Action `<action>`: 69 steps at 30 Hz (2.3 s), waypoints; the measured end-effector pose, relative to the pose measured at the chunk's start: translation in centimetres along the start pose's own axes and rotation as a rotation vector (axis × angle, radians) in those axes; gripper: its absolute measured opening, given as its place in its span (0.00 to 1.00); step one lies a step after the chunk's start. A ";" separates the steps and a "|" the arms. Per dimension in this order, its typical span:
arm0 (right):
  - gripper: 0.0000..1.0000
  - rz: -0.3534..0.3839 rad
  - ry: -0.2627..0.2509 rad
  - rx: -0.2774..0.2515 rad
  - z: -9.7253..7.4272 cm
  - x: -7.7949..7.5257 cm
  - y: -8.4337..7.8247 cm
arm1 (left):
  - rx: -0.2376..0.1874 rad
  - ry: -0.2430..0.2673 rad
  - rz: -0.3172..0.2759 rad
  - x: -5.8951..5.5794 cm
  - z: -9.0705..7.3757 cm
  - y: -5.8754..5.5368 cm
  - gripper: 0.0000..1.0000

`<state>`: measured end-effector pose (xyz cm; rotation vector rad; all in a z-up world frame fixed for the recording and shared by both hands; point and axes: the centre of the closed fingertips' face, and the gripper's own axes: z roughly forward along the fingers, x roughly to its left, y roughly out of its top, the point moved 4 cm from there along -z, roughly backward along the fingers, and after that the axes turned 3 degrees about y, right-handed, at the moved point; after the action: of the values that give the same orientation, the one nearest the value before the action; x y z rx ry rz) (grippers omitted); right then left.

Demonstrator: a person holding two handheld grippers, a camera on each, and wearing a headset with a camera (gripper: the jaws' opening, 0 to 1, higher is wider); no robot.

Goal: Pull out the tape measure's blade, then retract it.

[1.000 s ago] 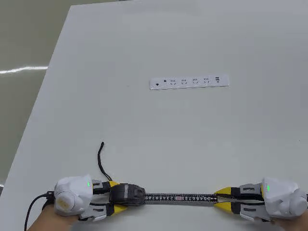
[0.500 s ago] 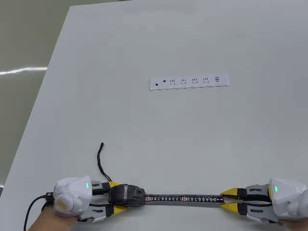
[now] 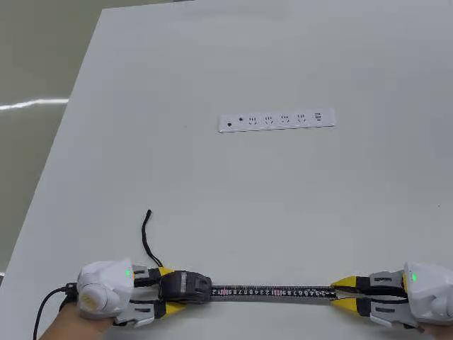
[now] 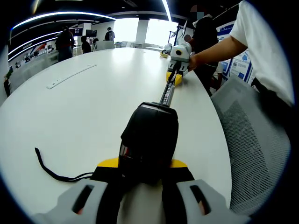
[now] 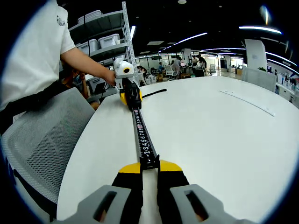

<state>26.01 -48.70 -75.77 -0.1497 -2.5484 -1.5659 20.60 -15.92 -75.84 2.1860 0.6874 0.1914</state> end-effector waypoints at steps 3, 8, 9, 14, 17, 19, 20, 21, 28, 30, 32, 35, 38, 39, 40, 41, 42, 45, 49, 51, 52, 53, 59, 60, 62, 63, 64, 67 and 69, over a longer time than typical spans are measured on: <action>0.07 0.001 -0.001 0.000 -0.4 0.0 0.0 | 0.001 0.000 -0.001 0.0 0.0 0.0 0.29; 0.07 0.004 -0.007 0.010 -1.0 0.0 -0.3 | 0.000 0.001 -0.002 0.0 0.0 0.1 0.29; 0.07 0.007 -0.008 0.008 -1.1 0.0 -0.4 | 0.000 0.002 -0.001 0.0 0.0 0.1 0.29; 0.07 0.009 -0.011 0.011 -1.4 -0.1 -0.7 | 0.002 0.001 0.001 0.0 0.0 0.1 0.29; 0.07 0.007 -0.015 0.011 -1.4 -0.2 -0.8 | 0.003 0.001 -0.001 -0.1 0.0 0.2 0.29; 0.08 0.005 -0.016 0.016 -1.2 -0.3 -1.0 | 0.001 0.000 -0.002 0.0 0.0 0.1 0.29; 0.08 0.008 -0.016 0.016 -1.2 -0.3 -1.0 | 0.001 0.000 -0.003 0.0 0.0 0.1 0.29; 0.08 0.009 -0.017 0.011 -1.2 -0.2 -1.0 | 0.002 0.000 -0.001 0.0 0.0 0.1 0.29; 0.09 0.017 -0.012 -0.002 -1.1 -0.3 -1.3 | 0.006 0.003 0.003 -0.1 0.0 0.1 0.29; 0.09 0.018 -0.011 -0.006 -1.1 -0.2 -1.3 | 0.006 0.002 0.003 -0.1 0.0 0.1 0.29; 0.09 0.013 -0.010 -0.011 -1.1 -0.1 -1.2 | 0.006 0.000 0.004 -0.1 0.0 0.1 0.29; 0.09 0.013 -0.014 -0.017 -1.2 0.0 -1.4 | 0.011 -0.001 0.008 -0.1 0.0 0.1 0.29; 0.09 0.015 -0.013 -0.018 -1.2 0.0 -1.3 | 0.018 -0.001 0.015 -0.1 0.1 0.1 0.29; 0.09 0.016 -0.011 -0.017 -1.2 0.0 -1.3 | 0.021 -0.001 0.019 -0.1 0.1 0.1 0.29; 0.09 0.015 -0.011 -0.015 -1.1 0.0 -1.3 | 0.022 -0.001 0.019 -0.1 0.1 0.2 0.29; 0.10 0.016 -0.011 -0.014 -1.1 0.1 -1.0 | 0.023 -0.002 0.018 -0.1 0.1 0.2 0.29; 0.10 0.021 -0.011 -0.015 -1.1 0.1 -1.0 | 0.025 -0.002 0.019 -0.1 0.1 0.3 0.29; 0.10 0.023 -0.013 -0.014 -1.1 0.0 -1.3 | 0.028 -0.004 0.023 -0.1 0.1 0.2 0.29; 0.11 0.033 -0.012 -0.012 -1.1 0.1 -1.3 | 0.031 -0.001 0.036 -0.1 0.1 0.2 0.29; 0.12 0.042 -0.012 -0.013 -1.1 0.1 -1.3 | 0.031 0.001 0.042 -0.1 0.1 0.1 0.30; 0.12 0.041 -0.013 -0.012 -1.0 0.1 -1.3 | 0.029 0.002 0.038 -0.1 0.1 0.1 0.30; 0.12 0.040 -0.015 -0.010 -1.0 0.1 -1.3 | 0.029 0.004 0.039 0.0 0.1 0.1 0.30; 0.13 0.060 -0.040 -0.020 -1.0 0.2 -1.1 | 0.040 0.009 0.017 -0.1 0.2 0.3 0.31; 0.13 0.064 -0.041 -0.023 -1.0 0.2 -1.1 | 0.042 0.010 0.014 -0.1 0.2 0.2 0.31; 0.14 0.065 -0.044 -0.022 -1.0 0.3 -0.9 | 0.046 0.009 0.012 -0.1 0.2 0.3 0.31; 0.14 0.066 -0.045 -0.022 -1.0 0.2 -1.0 | 0.046 0.009 0.013 -0.1 0.2 0.4 0.32; 0.15 0.066 -0.044 -0.023 -0.9 0.2 -1.1 | 0.042 0.009 0.009 -0.2 0.3 0.4 0.32; 0.17 0.067 -0.047 -0.025 -0.9 0.3 -1.1 | 0.049 0.018 0.014 0.0 0.2 0.6 0.35; 0.18 0.073 -0.048 -0.027 -0.9 0.3 -1.0 | 0.051 0.018 0.011 0.0 0.2 0.6 0.37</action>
<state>25.57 -49.97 -76.21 -0.2835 -2.5274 -1.5894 20.96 -16.35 -75.54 2.2395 0.6976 0.2010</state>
